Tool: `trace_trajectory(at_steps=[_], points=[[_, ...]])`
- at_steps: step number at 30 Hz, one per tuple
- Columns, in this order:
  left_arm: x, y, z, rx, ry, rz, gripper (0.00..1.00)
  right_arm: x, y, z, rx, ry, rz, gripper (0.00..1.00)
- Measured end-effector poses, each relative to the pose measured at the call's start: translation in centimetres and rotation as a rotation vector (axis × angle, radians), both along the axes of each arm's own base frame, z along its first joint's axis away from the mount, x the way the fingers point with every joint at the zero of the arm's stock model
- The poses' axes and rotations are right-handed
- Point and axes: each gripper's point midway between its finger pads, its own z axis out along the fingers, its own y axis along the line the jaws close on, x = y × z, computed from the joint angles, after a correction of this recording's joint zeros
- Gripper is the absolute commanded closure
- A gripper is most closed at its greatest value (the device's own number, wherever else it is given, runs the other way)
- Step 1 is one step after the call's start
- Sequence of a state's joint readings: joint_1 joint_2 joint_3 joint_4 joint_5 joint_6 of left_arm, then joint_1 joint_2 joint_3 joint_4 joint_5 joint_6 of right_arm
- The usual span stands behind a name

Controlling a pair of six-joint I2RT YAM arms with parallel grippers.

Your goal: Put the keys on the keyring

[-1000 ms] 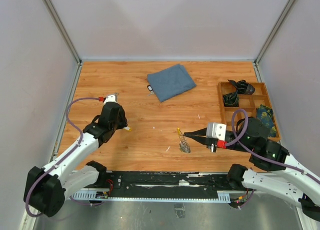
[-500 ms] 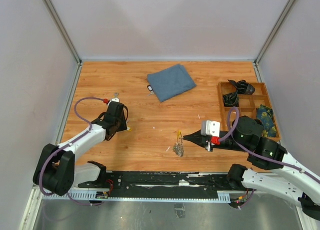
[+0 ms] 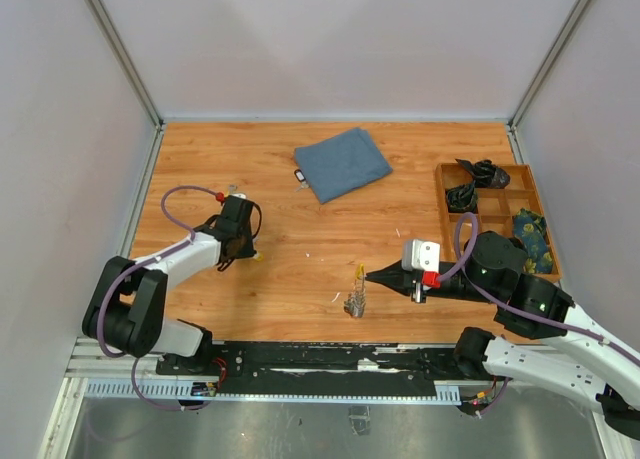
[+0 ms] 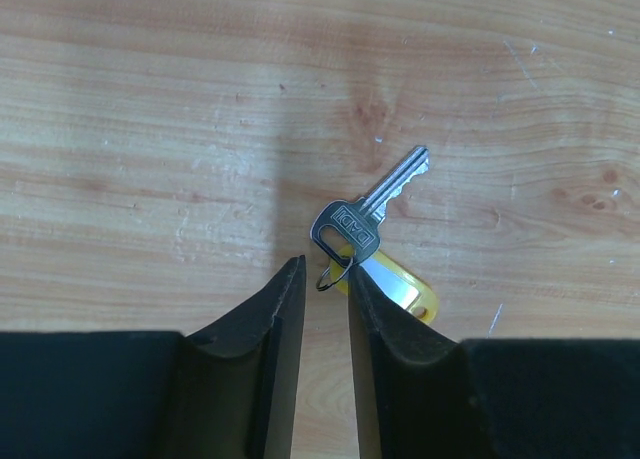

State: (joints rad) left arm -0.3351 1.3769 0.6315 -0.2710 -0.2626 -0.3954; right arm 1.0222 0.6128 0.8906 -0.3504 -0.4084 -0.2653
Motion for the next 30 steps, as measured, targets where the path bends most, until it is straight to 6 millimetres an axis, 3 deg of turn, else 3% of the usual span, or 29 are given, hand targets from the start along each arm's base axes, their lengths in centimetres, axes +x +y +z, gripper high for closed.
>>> trace_trajectory(at_steps=[7, 17, 24, 27, 30], points=[[0.5, 0.0, 0.0, 0.010, 0.002, -0.011, 0.77, -0.2, 0.1, 0.0, 0.004, 0.010, 0.010, 1.00], [0.8, 0.0, 0.2, 0.011, -0.007, -0.018, 0.99, -0.4, 0.1, 0.0, 0.007, 0.025, 0.015, 1.00], [0.9, -0.2, 0.5, 0.000, -0.015, -0.027, 1.00, -0.3, -0.1, -0.4, -0.011, 0.035, 0.003, 1.00], [0.9, -0.9, 1.5, -0.034, -0.037, -0.053, 0.99, -0.2, -0.3, -0.5, -0.034, 0.047, -0.009, 0.99], [1.1, -2.2, 3.7, -0.092, -0.100, -0.106, 1.00, -0.1, -0.5, -0.1, -0.057, 0.060, -0.017, 1.00]])
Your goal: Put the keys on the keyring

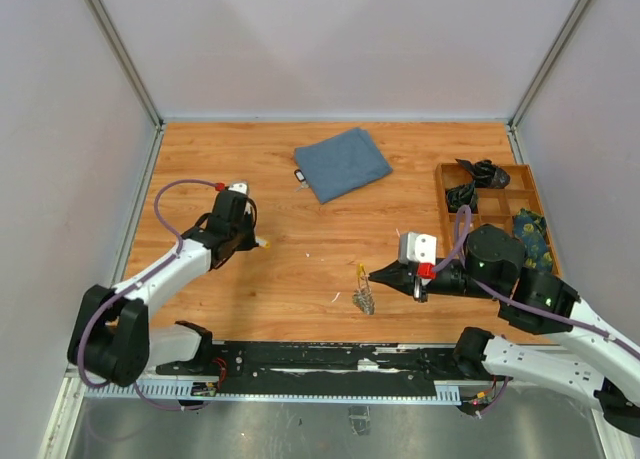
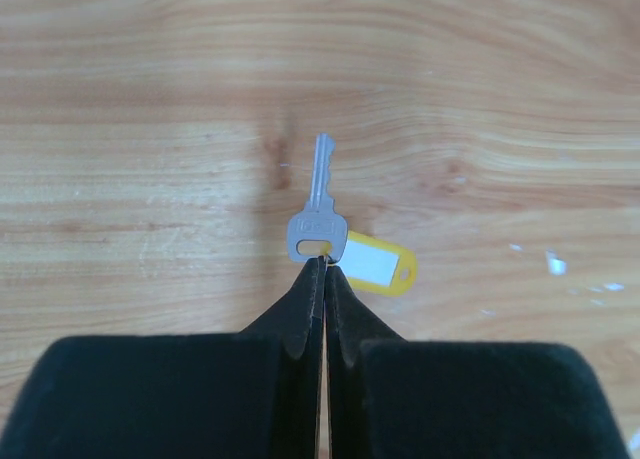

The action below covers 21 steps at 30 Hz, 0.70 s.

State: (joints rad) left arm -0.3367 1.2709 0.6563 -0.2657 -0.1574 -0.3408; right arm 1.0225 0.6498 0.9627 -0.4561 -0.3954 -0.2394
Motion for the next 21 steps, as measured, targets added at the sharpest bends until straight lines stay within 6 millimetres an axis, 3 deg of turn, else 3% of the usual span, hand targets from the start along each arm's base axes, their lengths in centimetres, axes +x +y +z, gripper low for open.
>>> trace_trajectory(at_steps=[5, 10, 16, 19, 21], points=[[-0.8, -4.5, 5.0, -0.068, -0.150, -0.169, 0.99, 0.1, 0.0, 0.1, -0.038, 0.025, -0.005, 0.99], [-3.1, -10.1, 10.8, -0.167, -0.328, -0.387, 0.99, -0.1, -0.3, -0.5, -0.083, 0.053, -0.006, 0.99], [-5.8, -15.4, 18.2, -0.255, -0.496, -0.594, 0.99, -0.1, -0.5, 0.7, -0.090, 0.036, -0.002, 0.99], [-6.7, -17.2, 19.7, -0.245, -0.527, -0.659, 0.99, -0.2, -0.6, 1.3, -0.082, 0.022, 0.002, 0.99], [-8.5, -19.0, 20.8, -0.241, -0.557, -0.740, 1.00, -0.3, -0.6, 1.5, -0.081, 0.019, 0.011, 0.99]])
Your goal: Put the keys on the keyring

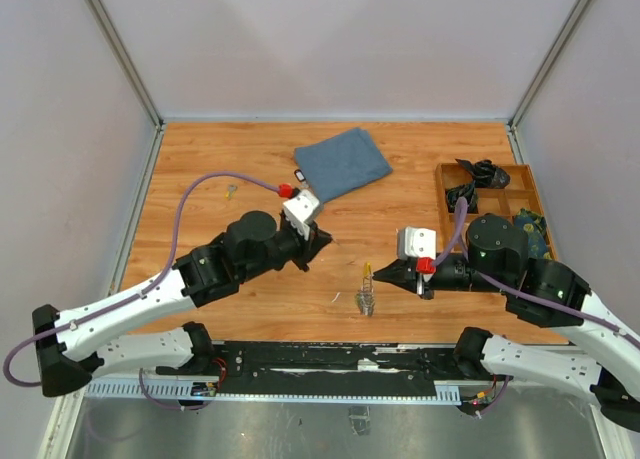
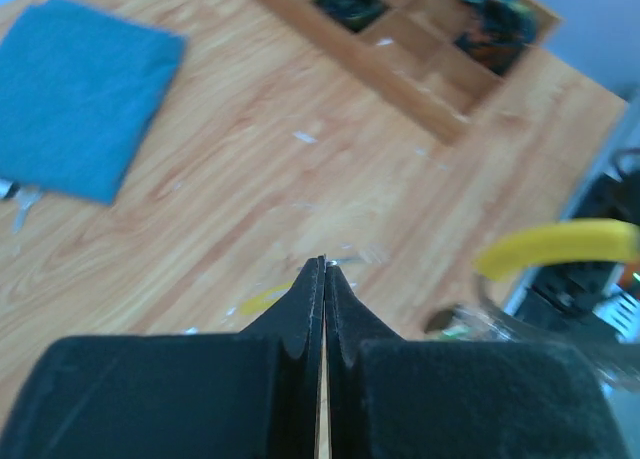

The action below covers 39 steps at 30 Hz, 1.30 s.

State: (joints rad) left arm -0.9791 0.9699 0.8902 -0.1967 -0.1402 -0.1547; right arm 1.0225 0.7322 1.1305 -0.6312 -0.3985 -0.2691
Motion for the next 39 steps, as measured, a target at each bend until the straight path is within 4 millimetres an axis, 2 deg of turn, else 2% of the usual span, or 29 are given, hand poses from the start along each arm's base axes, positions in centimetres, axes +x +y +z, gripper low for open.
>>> trace_trajectory(at_steps=[4, 8, 11, 20, 28, 39], points=[[-4.3, -2.9, 1.9, 0.022, -0.088, -0.164, 0.99, -0.5, -0.1, 0.7, 0.006, 0.004, 0.024, 0.99], [-6.1, -4.3, 4.2, 0.039, -0.169, -0.232, 1.00, -0.7, -0.1, 1.2, 0.008, 0.007, 0.034, 1.00], [-6.5, -4.7, 5.1, 0.044, -0.205, -0.255, 1.00, -0.8, -0.1, 1.3, 0.011, 0.008, 0.037, 1.00], [-7.0, -4.5, 6.1, 0.058, -0.255, -0.287, 1.00, -1.4, 0.3, 1.3, 0.018, 0.051, 0.060, 1.00], [-9.5, -5.1, 8.2, 0.023, -0.305, -0.361, 1.00, -1.3, 1.2, 1.8, 0.050, 0.104, 0.064, 1.00], [-10.3, -5.0, 9.3, 0.007, -0.333, -0.374, 1.00, 1.5, 0.8, 2.9, 0.190, 0.234, -0.038, 0.99]])
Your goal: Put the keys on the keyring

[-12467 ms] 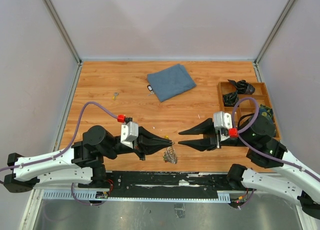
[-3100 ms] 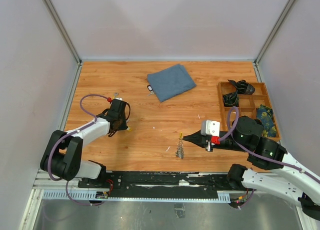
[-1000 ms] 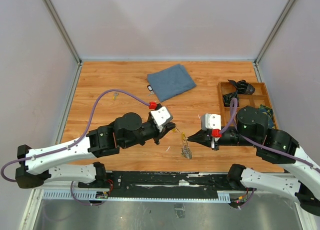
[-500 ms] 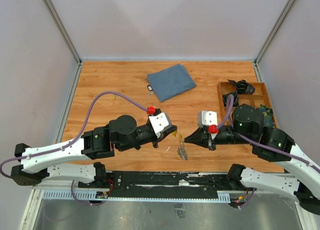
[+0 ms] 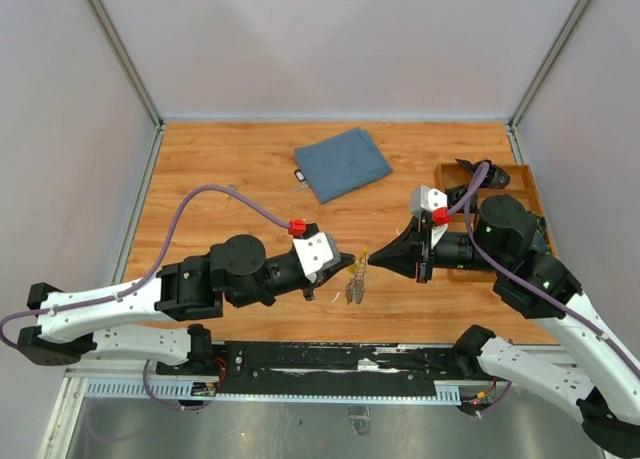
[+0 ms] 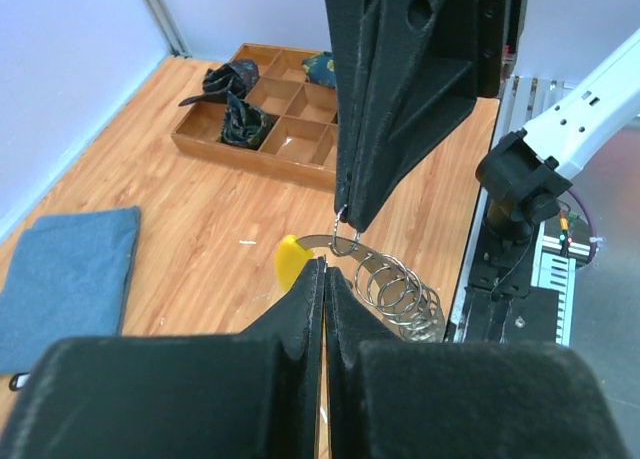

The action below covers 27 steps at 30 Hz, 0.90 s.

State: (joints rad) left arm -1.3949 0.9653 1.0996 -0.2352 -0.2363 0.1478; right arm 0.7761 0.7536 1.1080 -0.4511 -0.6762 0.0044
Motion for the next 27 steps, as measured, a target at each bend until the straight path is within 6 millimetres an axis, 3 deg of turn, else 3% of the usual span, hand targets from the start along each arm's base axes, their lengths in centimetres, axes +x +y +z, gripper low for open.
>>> trace_trajectory(at_steps=[12, 27], points=[[0.0, 0.1, 0.2, -0.004, -0.007, 0.014, 0.99, -1.1, 0.2, 1.2, 0.092, 0.085, 0.061, 0.99], [-0.2, -0.1, 0.9, -0.031, -0.014, 0.018, 0.99, -0.9, 0.3, 0.8, 0.088, 0.129, 0.049, 0.99]])
